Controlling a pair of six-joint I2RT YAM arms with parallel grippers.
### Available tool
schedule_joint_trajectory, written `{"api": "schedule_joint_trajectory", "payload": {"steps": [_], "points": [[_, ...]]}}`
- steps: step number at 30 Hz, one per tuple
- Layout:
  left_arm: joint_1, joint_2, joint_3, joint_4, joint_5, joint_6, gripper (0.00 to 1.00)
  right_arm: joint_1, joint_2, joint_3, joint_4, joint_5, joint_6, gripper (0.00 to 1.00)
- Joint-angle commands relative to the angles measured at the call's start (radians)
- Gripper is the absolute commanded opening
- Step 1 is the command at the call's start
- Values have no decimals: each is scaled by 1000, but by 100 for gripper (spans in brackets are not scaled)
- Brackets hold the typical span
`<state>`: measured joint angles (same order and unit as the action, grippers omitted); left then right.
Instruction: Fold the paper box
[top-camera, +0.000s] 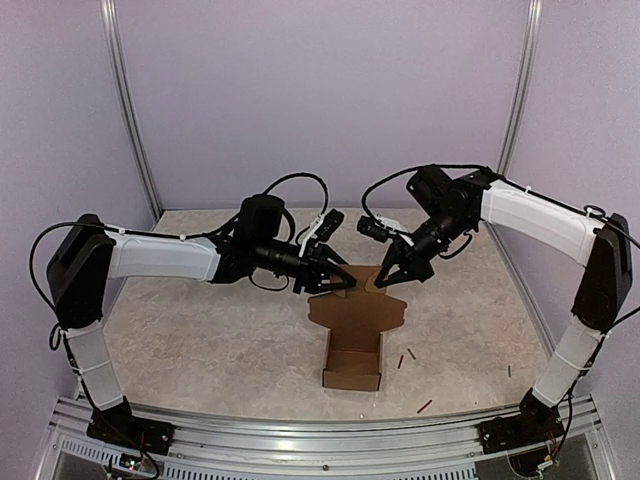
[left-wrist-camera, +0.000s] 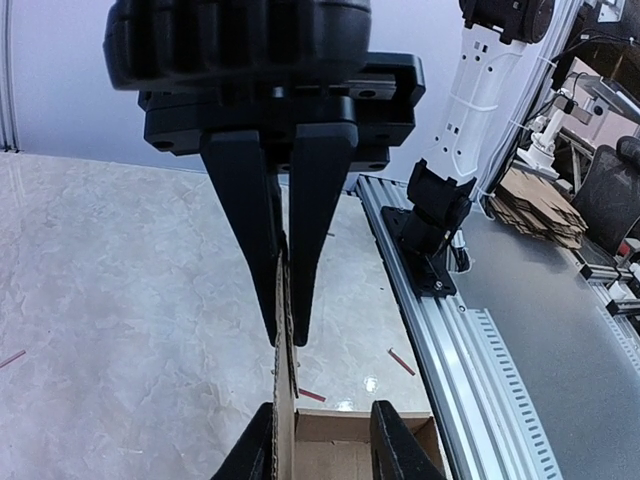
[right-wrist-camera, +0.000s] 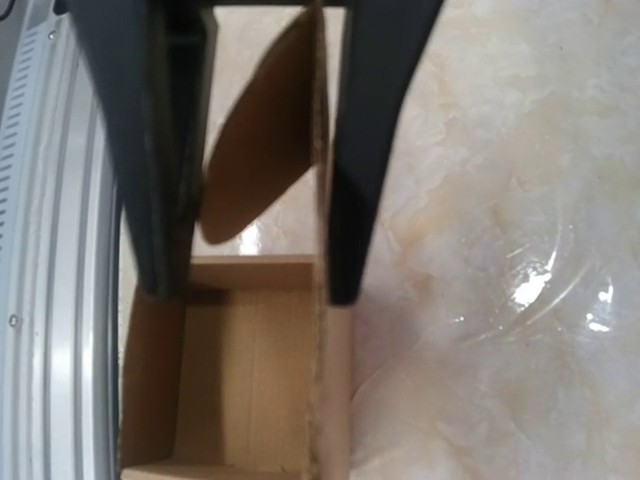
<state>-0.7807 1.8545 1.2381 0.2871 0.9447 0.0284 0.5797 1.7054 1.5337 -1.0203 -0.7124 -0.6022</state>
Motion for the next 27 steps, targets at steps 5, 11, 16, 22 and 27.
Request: {"api": "schedule_joint_trajectory", "payload": {"steps": [5,11,16,22,27], "points": [[-18,-38,-42,-18,-54,3,43,4,-36,-17,-7,27,-50,0],[-26,-30,64,-153,-124,24,45,16,-34,18,-58,40,-101,0],[-14,-118,47,-280,-207,33,44,16,-33,15,-85,36,-109,0],[-55,-342,7,-416,-819,-22,83,16,-51,25,-106,72,-105,0],[-51,-449,0,-464,-1060,51,99,17,-65,16,-105,79,-108,0]]}}
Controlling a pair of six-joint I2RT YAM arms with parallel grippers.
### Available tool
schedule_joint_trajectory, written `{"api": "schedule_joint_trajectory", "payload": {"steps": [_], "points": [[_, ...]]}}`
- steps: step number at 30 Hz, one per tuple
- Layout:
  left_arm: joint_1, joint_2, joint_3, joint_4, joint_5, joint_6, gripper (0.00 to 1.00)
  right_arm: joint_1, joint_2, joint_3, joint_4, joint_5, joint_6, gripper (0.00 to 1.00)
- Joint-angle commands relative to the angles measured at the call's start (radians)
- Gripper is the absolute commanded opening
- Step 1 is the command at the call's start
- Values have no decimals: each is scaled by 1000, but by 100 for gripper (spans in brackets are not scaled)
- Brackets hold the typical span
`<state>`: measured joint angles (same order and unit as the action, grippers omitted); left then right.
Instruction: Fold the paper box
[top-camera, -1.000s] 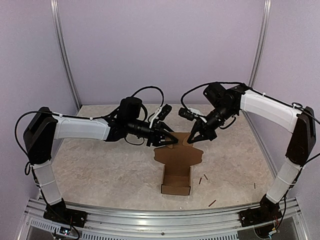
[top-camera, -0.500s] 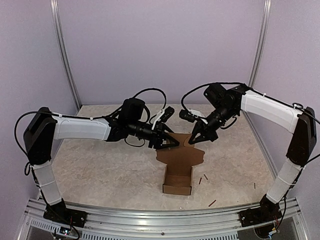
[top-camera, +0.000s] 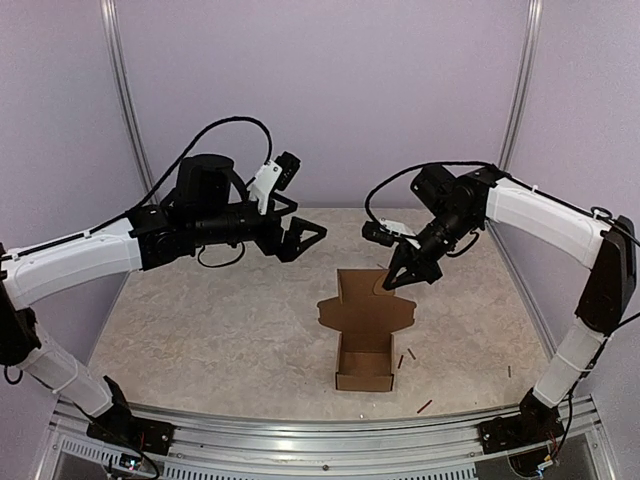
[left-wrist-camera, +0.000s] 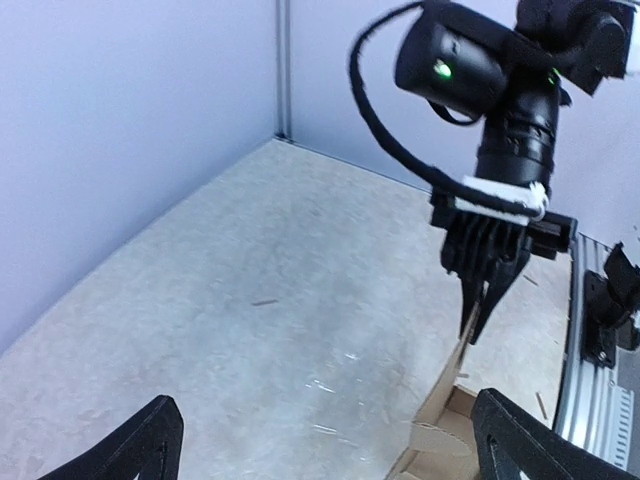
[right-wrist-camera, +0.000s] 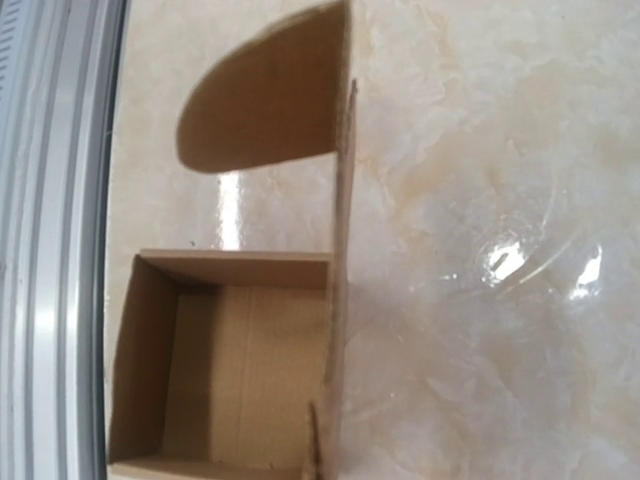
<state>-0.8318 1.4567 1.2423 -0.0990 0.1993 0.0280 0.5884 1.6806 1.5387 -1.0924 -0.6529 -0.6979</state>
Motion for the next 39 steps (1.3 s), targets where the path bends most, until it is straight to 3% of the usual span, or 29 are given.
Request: {"api": "schedule_joint_trajectory", "payload": {"steps": [1,3,8,11,13,16,17,18,19,21,22,26,29,32,39], "points": [[6,-59,-26,-72,-370,52,99,8,-42,8,-31,19,-11,0],[23,-59,-64,-75,-466,23,99,7,-50,4,-26,19,-7,0],[39,-86,-216,84,-471,19,99,8,-68,-13,-16,25,-6,0],[29,-114,-228,126,-461,90,99,8,-77,-22,-12,28,-7,0],[-82,-123,-256,187,-683,292,99,7,-83,-28,-5,29,-6,0],[-145,-99,-451,866,-1025,803,99,8,-90,-38,6,23,-6,0],[-119,-50,-470,961,-1093,858,99,8,-89,-38,6,20,-5,0],[-87,-14,-445,952,-1172,844,99,8,-89,-36,8,19,-6,0],[-64,39,-395,821,-1214,753,99,8,-89,-34,6,17,-5,0],[-70,79,-281,333,-1045,455,99,8,-92,-35,3,11,-8,0],[-71,60,-254,229,-901,344,99,8,-94,-35,1,9,-11,0],[-5,-84,-287,159,-261,203,96,9,-106,-43,-10,-2,-31,0],[77,-154,-269,136,129,183,80,8,-111,-47,-14,-31,-39,0],[60,-93,-194,58,295,217,74,9,-96,-34,-31,-49,-51,0],[2,74,-90,42,397,266,64,8,-81,-7,-51,-79,-57,0]]}}
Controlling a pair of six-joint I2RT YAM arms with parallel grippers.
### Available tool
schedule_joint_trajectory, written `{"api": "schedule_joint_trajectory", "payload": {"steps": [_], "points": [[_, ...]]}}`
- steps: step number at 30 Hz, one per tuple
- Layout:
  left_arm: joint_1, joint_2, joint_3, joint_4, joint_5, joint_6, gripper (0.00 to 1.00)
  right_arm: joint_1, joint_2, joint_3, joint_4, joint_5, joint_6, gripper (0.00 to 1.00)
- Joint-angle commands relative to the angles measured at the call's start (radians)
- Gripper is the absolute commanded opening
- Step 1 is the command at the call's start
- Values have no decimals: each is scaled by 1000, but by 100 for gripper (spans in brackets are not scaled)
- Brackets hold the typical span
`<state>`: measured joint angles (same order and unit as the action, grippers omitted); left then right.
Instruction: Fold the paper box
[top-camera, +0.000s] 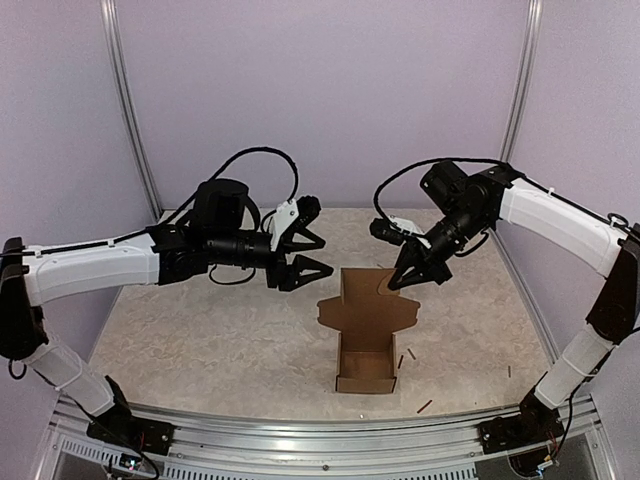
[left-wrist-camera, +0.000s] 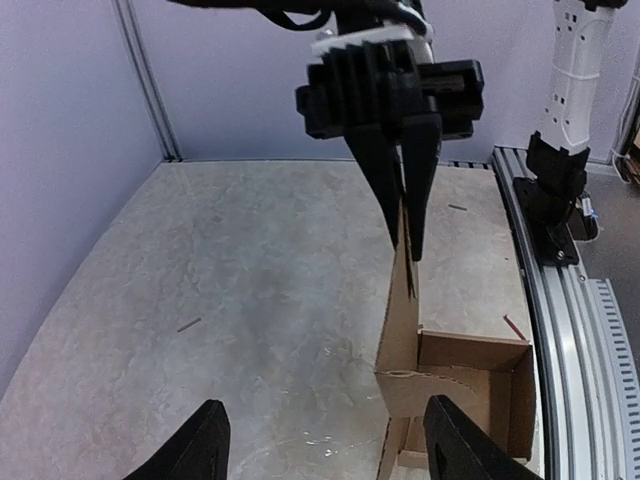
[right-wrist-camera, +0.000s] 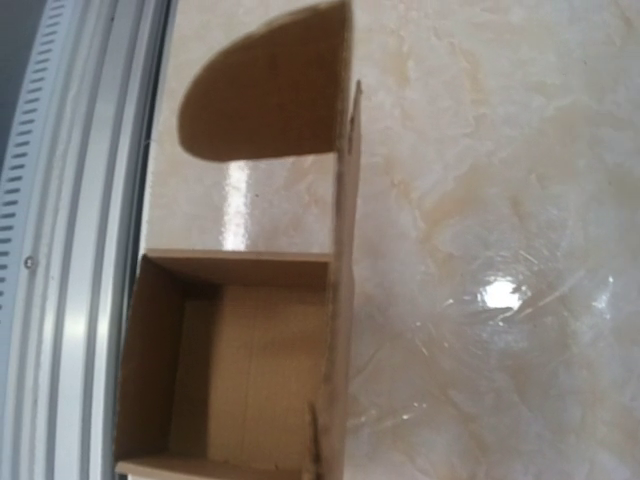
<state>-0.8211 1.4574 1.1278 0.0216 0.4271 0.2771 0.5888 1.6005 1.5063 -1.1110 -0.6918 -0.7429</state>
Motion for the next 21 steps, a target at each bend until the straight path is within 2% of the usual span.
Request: {"api": "schedule_joint_trajectory", "payload": {"steps": [1,7,16,21], "points": [[-9,87,34,-85,187,23,62,8,-2,29,-34,-40,-13,0],[-25,135,70,-117,268,56,56,8,-13,24,-36,-40,-10,0],[-54,211,150,-109,279,56,42,9,-21,15,-30,-58,-8,0],[-61,263,190,-123,300,63,30,10,-36,16,-36,-61,-7,0]]}}
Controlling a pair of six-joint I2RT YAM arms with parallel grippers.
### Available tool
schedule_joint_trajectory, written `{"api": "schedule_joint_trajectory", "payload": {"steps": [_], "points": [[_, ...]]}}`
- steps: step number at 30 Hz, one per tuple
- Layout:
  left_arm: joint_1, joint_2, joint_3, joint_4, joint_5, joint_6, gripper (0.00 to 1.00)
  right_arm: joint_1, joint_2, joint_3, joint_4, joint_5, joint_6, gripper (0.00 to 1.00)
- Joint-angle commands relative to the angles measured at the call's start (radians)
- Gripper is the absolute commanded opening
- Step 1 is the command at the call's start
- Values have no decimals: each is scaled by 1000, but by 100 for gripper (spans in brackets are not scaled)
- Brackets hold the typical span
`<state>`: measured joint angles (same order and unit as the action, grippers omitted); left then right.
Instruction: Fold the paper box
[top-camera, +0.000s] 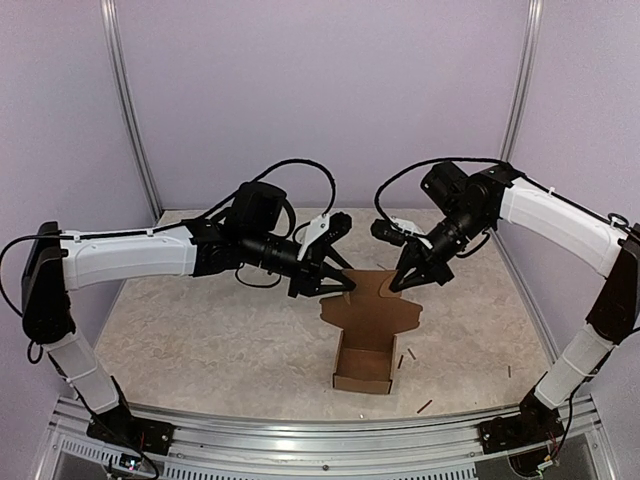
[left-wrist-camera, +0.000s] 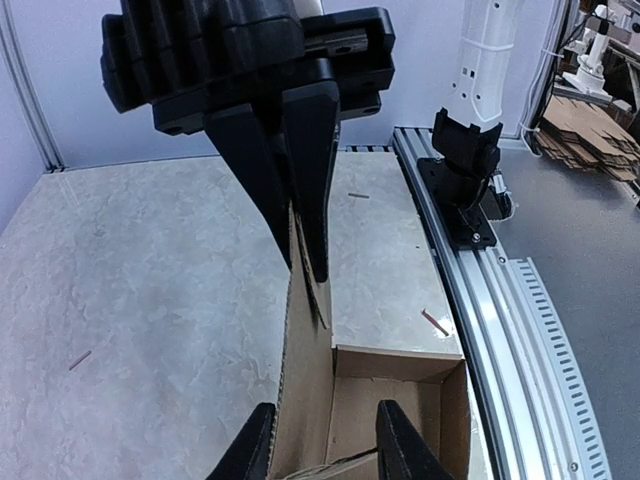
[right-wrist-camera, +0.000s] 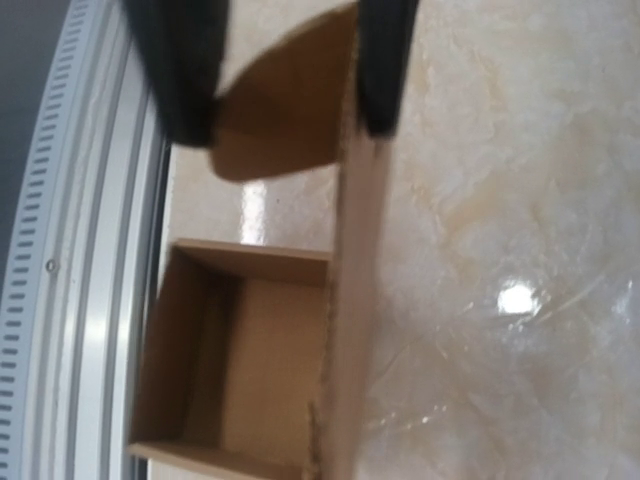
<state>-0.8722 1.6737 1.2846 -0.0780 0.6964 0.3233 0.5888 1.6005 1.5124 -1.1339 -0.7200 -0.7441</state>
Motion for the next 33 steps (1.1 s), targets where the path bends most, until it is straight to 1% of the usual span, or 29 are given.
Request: {"api": "schedule_joint_trajectory", "payload": {"steps": [1,6,7,8,9,11,14,16,20,23,26,28,33], "points": [[-10,53,40,-28,36,17,29,10,-39,7,-13,-34,-6,0],[-22,67,33,-4,37,6,31,10,-41,-7,-10,-45,-6,0],[-27,67,28,7,28,2,34,9,-40,-10,-11,-47,-8,0],[-33,64,24,13,19,-3,43,9,-37,-10,-13,-48,-10,0],[-35,57,18,15,15,-4,48,9,-36,-12,-15,-45,-11,0],[-36,23,-6,10,-11,-3,52,9,-35,-14,-18,-35,-15,0],[-23,-88,-70,-48,-111,59,58,10,-51,-23,-17,-26,-18,0],[6,-167,-124,-81,-126,65,60,9,-57,-26,-12,-22,-17,0],[57,-271,-225,-67,-125,35,61,10,-52,-26,-15,-24,-17,0],[60,-268,-247,-33,-134,34,58,10,-46,-21,-17,-31,-17,0],[51,-208,-202,-2,-102,29,52,9,-38,-12,-23,-35,-17,0],[44,-165,-173,34,-65,25,51,9,-36,-7,-24,-37,-17,0],[1,-44,-64,11,-7,56,48,10,-35,-8,-24,-33,-14,0]]}}
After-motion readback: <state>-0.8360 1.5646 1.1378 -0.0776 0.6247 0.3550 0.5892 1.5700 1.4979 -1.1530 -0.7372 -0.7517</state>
